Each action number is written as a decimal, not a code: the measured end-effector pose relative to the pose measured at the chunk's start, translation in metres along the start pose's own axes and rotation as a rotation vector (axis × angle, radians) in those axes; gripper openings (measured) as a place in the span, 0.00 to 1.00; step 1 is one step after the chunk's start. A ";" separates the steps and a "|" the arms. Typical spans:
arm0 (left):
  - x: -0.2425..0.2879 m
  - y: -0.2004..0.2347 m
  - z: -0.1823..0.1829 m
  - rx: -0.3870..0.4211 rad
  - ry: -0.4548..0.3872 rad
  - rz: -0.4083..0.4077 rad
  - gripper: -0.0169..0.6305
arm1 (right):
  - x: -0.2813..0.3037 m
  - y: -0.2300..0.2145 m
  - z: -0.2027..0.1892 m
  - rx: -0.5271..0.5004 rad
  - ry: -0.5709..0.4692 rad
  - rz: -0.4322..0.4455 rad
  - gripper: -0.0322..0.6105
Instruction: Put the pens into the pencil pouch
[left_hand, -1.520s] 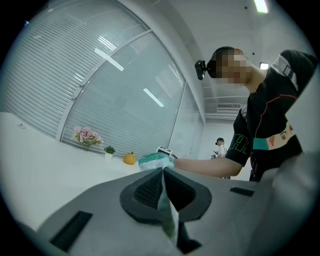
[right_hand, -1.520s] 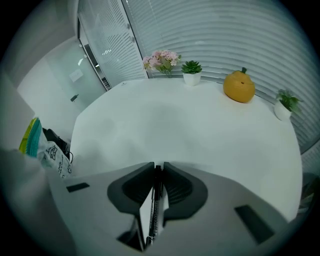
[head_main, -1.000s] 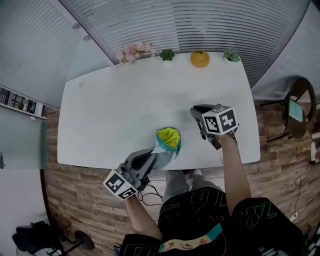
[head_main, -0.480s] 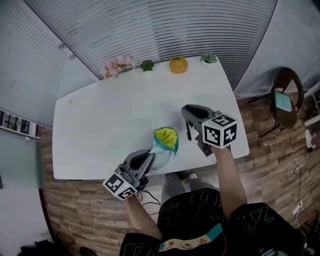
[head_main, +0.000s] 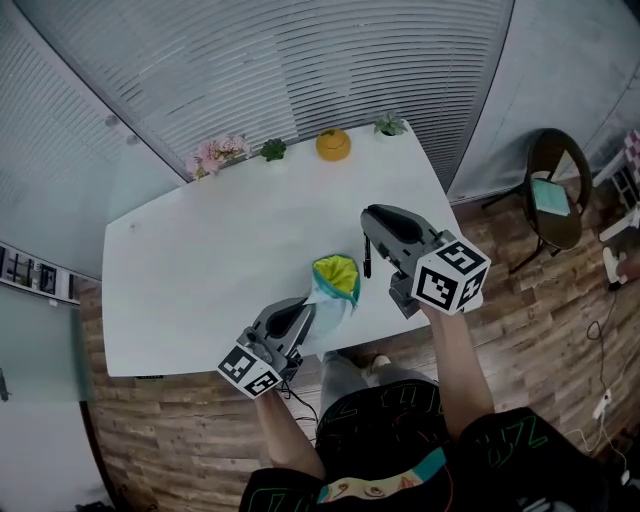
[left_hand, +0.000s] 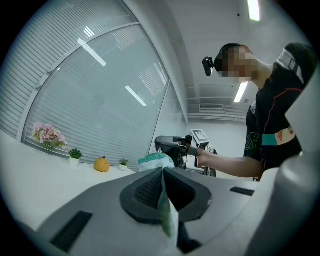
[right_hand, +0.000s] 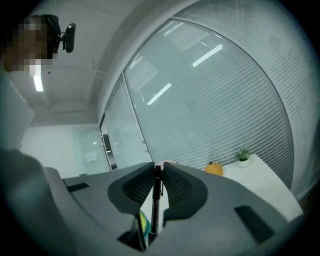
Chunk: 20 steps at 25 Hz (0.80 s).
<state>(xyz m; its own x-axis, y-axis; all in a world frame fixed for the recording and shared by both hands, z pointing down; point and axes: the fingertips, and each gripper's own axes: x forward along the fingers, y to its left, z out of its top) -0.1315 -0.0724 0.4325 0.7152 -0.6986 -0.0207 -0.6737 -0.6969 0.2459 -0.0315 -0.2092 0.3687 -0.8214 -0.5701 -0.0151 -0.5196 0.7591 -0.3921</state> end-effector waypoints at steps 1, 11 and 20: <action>0.004 -0.002 0.000 0.003 0.003 -0.002 0.03 | -0.004 0.000 0.005 0.003 -0.019 0.001 0.15; 0.030 -0.012 0.001 0.029 0.034 -0.028 0.03 | -0.030 0.004 0.047 0.035 -0.160 0.010 0.15; 0.053 -0.021 0.008 0.046 0.042 -0.080 0.03 | -0.031 0.008 0.057 0.073 -0.243 0.023 0.15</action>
<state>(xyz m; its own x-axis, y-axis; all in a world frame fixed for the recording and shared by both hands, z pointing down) -0.0809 -0.0960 0.4182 0.7734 -0.6339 0.0021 -0.6214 -0.7575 0.1999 0.0033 -0.2034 0.3131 -0.7478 -0.6183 -0.2420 -0.4758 0.7532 -0.4542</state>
